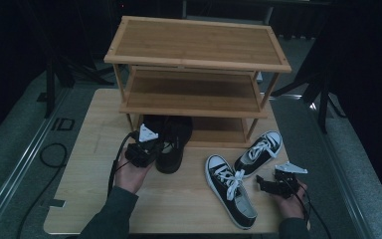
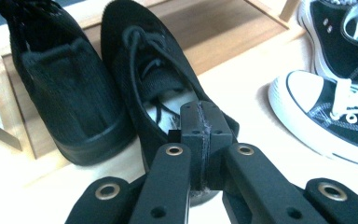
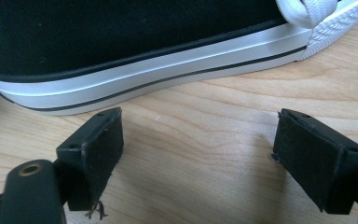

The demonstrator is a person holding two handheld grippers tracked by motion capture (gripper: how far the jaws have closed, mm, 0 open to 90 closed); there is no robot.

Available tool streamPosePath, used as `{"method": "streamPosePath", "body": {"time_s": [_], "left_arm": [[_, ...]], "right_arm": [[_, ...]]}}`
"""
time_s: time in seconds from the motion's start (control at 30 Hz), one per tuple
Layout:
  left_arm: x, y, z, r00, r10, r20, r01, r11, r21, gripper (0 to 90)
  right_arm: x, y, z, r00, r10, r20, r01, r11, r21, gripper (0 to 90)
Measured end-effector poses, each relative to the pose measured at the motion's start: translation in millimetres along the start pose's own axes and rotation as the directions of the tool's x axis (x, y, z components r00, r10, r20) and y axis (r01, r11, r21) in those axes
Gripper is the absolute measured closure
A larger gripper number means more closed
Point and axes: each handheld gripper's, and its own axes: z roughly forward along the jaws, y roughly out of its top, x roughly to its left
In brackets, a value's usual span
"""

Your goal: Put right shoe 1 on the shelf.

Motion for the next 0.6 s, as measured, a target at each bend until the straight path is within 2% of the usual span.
{"method": "streamPosePath", "body": {"time_s": [0.17, 0.27, 0.47, 0.6], "left_arm": [[-5.9, -8.5, -9.7, 0.9998, 0.022, 0.0, -0.022, 0.9998, -0.001, 89.5], [-10.2, -16.2, -10.7, 0.9993, 0.038, 0.006, -0.038, 0.9988, 0.029, 89.5], [-13.7, -31.5, 5.9, 0.9989, 0.045, 0.015, -0.046, 0.9946, 0.093, 89.5], [-13.7, -38.5, 18.6, 0.999, 0.045, 0.004, -0.046, 0.9911, 0.125, 89.5]], "right_arm": [[-0.1, 0.0, 0.0, 1.0, -0.001, 0.0, 0.001, 1.0, 0.0, 15.9], [-0.1, 0.0, 0.0, 1.0, -0.001, 0.0, 0.001, 1.0, 0.0, 15.9], [-0.1, 0.0, 0.0, 1.0, -0.001, 0.0, 0.001, 1.0, 0.0, 15.9], [-0.1, 0.0, 0.0, 1.0, -0.001, 0.0, 0.001, 1.0, 0.0, 15.9]]}}
